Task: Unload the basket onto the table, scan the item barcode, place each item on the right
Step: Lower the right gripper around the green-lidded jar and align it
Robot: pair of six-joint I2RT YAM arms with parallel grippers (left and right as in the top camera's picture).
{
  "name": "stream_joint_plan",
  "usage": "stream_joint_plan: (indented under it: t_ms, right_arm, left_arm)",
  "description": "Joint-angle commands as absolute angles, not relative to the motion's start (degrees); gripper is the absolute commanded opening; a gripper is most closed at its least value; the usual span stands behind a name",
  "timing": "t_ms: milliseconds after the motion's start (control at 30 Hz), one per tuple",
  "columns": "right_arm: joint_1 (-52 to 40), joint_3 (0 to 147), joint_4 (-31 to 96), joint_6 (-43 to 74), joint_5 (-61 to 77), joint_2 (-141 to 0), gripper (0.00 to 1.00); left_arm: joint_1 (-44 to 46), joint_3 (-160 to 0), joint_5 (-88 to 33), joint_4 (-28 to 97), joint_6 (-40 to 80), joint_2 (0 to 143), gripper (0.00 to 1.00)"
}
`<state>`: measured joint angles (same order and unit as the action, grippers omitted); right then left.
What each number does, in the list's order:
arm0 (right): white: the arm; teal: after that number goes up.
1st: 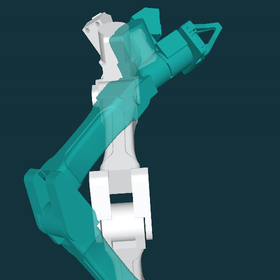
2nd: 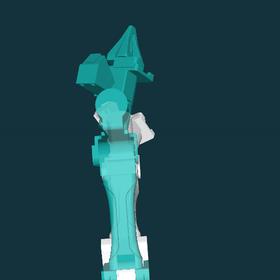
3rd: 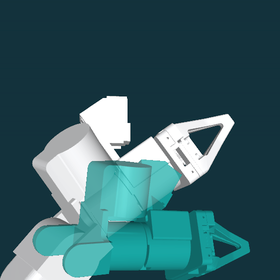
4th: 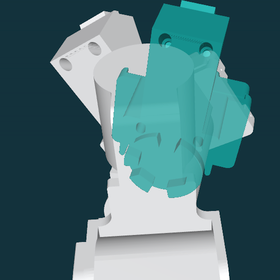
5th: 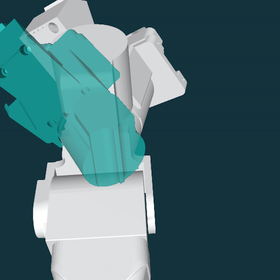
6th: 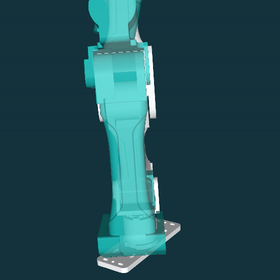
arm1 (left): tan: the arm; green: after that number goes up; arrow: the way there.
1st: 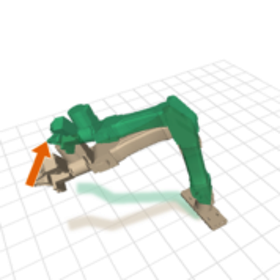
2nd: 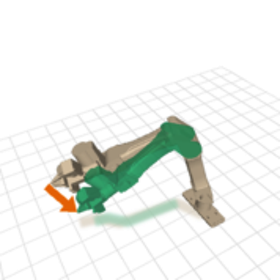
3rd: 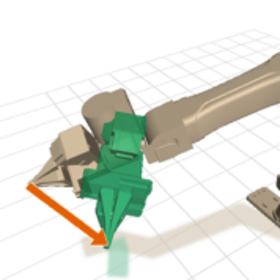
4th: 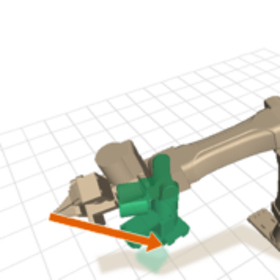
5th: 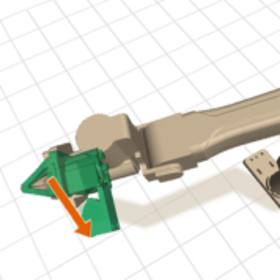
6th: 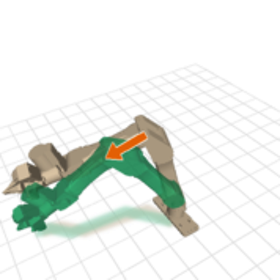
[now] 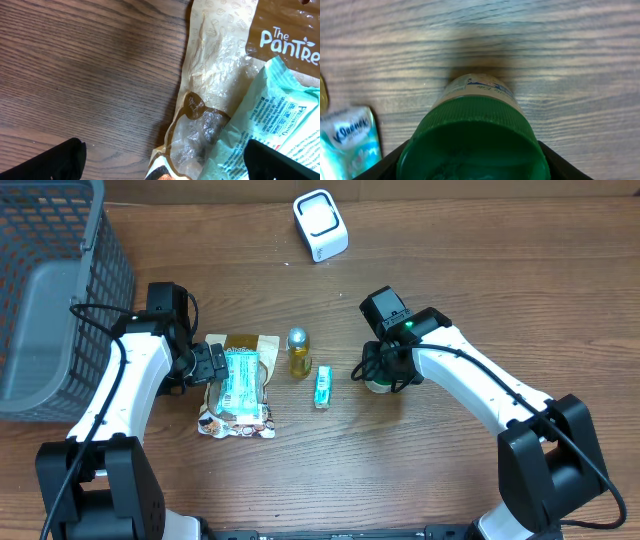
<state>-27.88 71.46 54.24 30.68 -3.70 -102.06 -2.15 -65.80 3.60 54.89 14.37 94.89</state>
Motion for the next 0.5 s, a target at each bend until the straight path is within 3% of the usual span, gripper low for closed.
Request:
stream_joint_plan:
  t_ms: [0,200,467]
  right_arm:
    - [-27.7,70.0,54.7,41.7,-4.0,-102.3,0.52]
    - [-27.7,70.1,55.4,43.0,-4.6,-102.2,0.72]
    - [-27.6,70.9,54.7,19.6,-5.3,-102.2,0.99]
  left_arm:
    - [-2.3,-66.9,3.1,55.0,13.7,95.1,1.0]
    - [-2.3,-66.9,3.1,55.0,13.7,95.1,1.0]
    - [-2.3,-66.9,3.1,55.0,13.7,95.1,1.0]
